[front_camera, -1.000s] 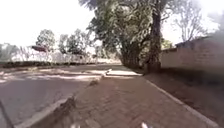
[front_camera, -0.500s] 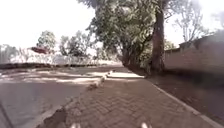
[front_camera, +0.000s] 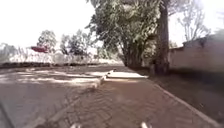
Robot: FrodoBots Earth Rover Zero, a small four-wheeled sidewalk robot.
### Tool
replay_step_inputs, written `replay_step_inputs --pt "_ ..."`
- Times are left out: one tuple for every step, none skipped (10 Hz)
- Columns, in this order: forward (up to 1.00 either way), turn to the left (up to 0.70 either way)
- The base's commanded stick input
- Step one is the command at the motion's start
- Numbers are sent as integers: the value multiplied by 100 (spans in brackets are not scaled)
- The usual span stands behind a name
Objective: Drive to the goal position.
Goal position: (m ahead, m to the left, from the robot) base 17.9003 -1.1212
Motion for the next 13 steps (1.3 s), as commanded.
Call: replay_step_inputs --pt "70 -35" --pt "70 -35" --pt "70 -35" --pt "70 -31" --pt "70 -9" --pt "70 0" --pt "70 0" --pt "70 0" --pt "70 0" --pt "70 0" --pt "70 0" --pt "70 0" --pt "70 0"
